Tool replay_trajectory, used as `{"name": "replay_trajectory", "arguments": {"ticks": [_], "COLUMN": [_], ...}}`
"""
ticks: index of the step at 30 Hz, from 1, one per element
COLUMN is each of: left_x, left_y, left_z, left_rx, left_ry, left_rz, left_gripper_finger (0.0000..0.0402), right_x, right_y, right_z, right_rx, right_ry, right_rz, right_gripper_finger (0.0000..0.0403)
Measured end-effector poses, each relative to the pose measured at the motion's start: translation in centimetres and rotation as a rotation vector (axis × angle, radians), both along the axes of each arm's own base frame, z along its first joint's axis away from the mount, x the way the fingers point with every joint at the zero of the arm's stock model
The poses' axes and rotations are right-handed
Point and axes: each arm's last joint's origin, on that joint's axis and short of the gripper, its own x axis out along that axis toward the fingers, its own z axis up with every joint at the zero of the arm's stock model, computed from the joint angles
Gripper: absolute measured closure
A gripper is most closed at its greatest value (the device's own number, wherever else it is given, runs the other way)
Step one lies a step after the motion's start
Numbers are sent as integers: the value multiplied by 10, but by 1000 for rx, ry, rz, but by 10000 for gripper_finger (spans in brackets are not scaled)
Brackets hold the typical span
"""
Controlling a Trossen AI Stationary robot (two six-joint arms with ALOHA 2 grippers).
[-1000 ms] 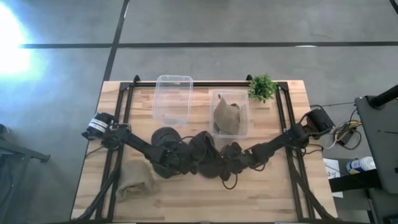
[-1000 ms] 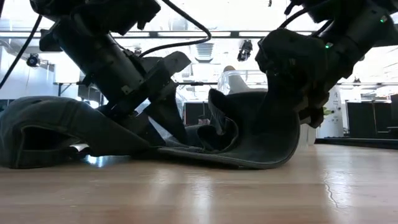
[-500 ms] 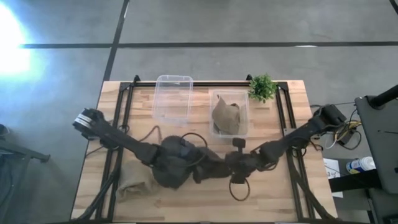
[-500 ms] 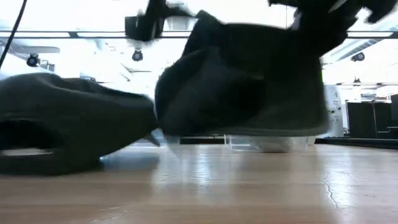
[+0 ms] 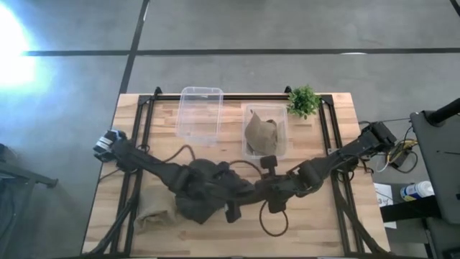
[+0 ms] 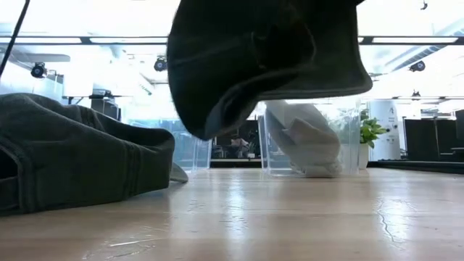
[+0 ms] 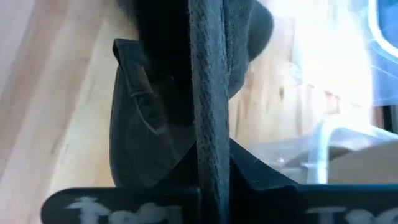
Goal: Pick & Place hat
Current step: Put the right black cap into the left transparent bin
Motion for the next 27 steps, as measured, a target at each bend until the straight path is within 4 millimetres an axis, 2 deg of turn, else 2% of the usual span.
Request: {"name": "replay_trajectory", "arguments": {"ticks": [6,14,17,22,27], "left_x": [18,31,31,30,25], "left_y": [-5,-6,-5,-4,-1], "left_z": [-6,-6,-7,-8,-9], "left_rx": [130,203,236,275,305], "left_ry": [164,152,161,177,211], "left_rz": [7,10,15,4,39], "left_gripper_finger": [188,198,243,374,393], "right_x": [3,6,5,3,-1], "right_y": [2,4,6,5,5], "right_z": [1,7,8,12,17], "right_rx": [23,54,52,62,84], "right_ry": [9,-30,-41,-51,-72], "right_rz": [12,0,14,15,-11], "right_gripper_finger": [389,390,383,355,327]}}
